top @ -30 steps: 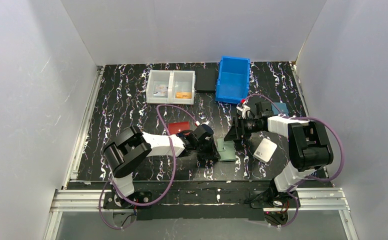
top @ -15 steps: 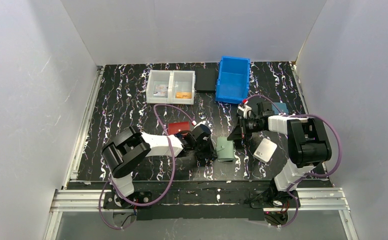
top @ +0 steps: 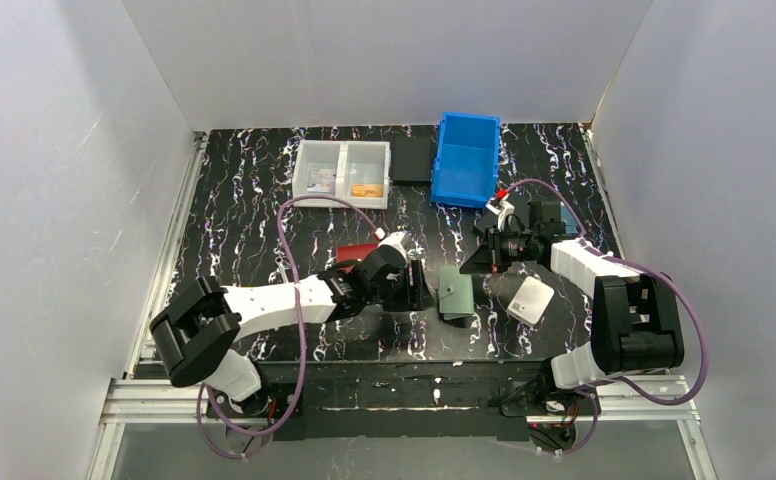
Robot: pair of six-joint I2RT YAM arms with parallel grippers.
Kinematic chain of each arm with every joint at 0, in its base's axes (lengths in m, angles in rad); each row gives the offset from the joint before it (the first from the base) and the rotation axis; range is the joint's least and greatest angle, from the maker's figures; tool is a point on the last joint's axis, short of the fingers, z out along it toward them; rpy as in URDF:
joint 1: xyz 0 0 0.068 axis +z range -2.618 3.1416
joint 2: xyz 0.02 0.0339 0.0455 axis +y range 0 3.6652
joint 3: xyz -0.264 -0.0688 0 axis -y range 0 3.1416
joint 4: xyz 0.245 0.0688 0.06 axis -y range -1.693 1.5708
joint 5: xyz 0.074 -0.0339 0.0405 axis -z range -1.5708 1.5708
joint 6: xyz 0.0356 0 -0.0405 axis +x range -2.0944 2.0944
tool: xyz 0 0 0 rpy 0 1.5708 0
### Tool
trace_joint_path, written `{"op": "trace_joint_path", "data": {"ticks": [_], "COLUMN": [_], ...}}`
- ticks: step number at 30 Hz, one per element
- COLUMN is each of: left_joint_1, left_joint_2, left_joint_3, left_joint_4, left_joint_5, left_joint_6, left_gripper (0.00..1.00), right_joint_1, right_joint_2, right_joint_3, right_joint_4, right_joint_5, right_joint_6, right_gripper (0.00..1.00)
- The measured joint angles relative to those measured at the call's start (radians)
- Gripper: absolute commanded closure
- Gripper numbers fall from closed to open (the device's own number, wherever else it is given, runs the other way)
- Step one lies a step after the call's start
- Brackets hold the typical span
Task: Take the credit cards out of the card holder
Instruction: Open the card holder at the center of the board.
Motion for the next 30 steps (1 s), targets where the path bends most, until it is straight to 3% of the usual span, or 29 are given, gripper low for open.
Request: {"op": "trace_joint_path", "data": {"ticks": [7, 14, 30], "left_joint_1": [-0.042, -0.062, -0.062], "left_joint_2": [0.118, 0.258, 0.376], "left_joint_3": [0.179, 0.381, 0.533], "left_joint_4": [-0.051, -0.236, -0.407], "left_joint_5": [-0.022, -0.108, -0.165], "left_joint_6": [0.026, -0.007, -0.061], "left_gripper": [0.51, 0.54, 0.53], "right_joint_1": [0.000, 0.000, 0.000], "right_joint_2": [0.000, 0.000, 0.000], "right_joint_3": [-0.006, -0.006, -0.006], "right_joint_4": [0.000, -0.001, -0.001], "right_joint_5": [-0.013, -0.018, -0.034], "right_joint_6": [0.001, 0.001, 0.000], "right_gripper": [0.99, 0.99, 0.99]}}
